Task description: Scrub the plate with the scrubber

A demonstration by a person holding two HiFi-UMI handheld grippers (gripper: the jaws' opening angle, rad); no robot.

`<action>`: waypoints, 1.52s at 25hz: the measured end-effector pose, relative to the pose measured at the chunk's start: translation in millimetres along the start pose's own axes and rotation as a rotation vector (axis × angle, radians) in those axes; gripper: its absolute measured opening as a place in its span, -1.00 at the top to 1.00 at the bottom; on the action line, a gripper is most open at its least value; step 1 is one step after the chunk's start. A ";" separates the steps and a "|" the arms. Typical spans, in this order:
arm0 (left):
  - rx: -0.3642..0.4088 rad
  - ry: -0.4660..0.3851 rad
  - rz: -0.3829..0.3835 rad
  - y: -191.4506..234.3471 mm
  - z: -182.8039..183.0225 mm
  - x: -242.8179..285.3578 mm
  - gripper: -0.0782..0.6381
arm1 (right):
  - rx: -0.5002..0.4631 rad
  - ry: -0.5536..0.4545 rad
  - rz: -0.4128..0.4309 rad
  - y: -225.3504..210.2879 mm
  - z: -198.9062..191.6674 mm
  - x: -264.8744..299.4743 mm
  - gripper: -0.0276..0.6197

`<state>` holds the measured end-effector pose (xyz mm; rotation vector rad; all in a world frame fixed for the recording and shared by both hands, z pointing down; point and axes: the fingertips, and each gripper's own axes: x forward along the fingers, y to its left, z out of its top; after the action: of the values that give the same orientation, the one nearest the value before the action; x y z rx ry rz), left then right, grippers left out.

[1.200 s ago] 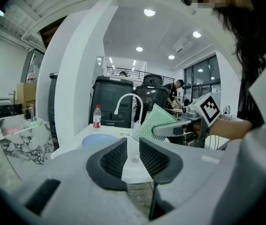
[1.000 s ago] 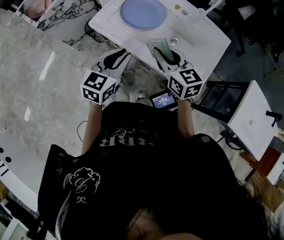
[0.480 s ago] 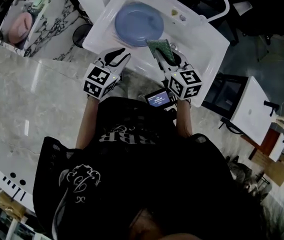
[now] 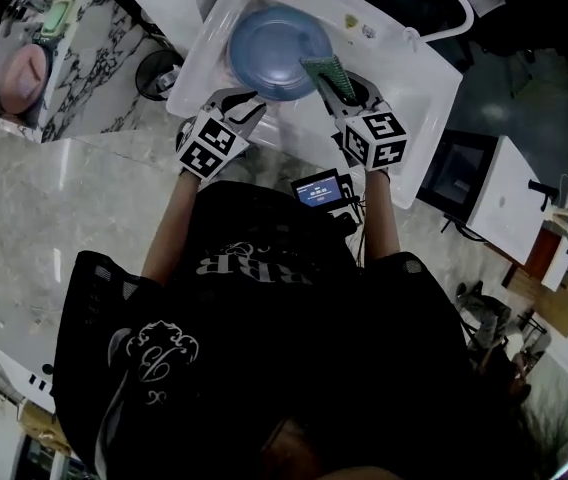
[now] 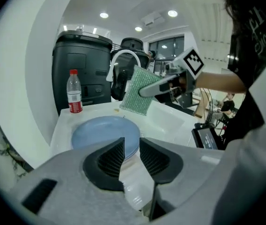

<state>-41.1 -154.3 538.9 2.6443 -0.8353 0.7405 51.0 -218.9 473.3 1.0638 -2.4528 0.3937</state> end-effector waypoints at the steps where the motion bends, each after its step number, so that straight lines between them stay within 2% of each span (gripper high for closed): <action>1: 0.024 0.021 -0.014 1.3 -3.9 5.8 0.52 | -0.011 0.004 -0.009 -7.2 2.0 7.2 0.64; 6: 0.094 0.110 -0.078 7.0 -19.2 28.5 0.40 | -0.089 0.017 -0.046 -40.3 8.6 51.1 0.64; 12: 0.094 0.146 -0.112 15.6 -34.2 40.8 0.38 | -0.152 0.049 -0.068 -65.7 6.8 112.6 0.64; 17: 0.108 0.183 -0.140 19.5 -46.4 44.7 0.38 | -0.257 0.132 -0.079 -74.0 -1.4 159.2 0.64; 19: 0.103 0.185 -0.149 21.1 -48.6 44.9 0.38 | -0.271 0.159 -0.076 -75.6 -5.4 174.7 0.64; 23: 0.088 0.188 -0.160 22.7 -50.6 46.3 0.38 | -0.263 0.204 -0.063 -76.4 -18.4 194.6 0.64; 28: 0.072 0.181 -0.165 26.2 -51.7 45.2 0.38 | -0.158 0.156 -0.051 -69.0 -18.1 201.9 0.64; 31: 0.034 0.161 -0.168 27.4 -49.5 42.4 0.38 | -0.116 0.135 -0.001 -53.3 -17.5 204.5 0.64; 38: 0.005 0.141 -0.149 35.2 -46.0 33.8 0.38 | -0.108 0.123 0.151 -0.7 -22.6 205.1 0.64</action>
<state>-56.2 -179.6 599.1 2.5879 -0.5922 0.8779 -67.2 -336.8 594.4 0.7898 -2.4220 0.3581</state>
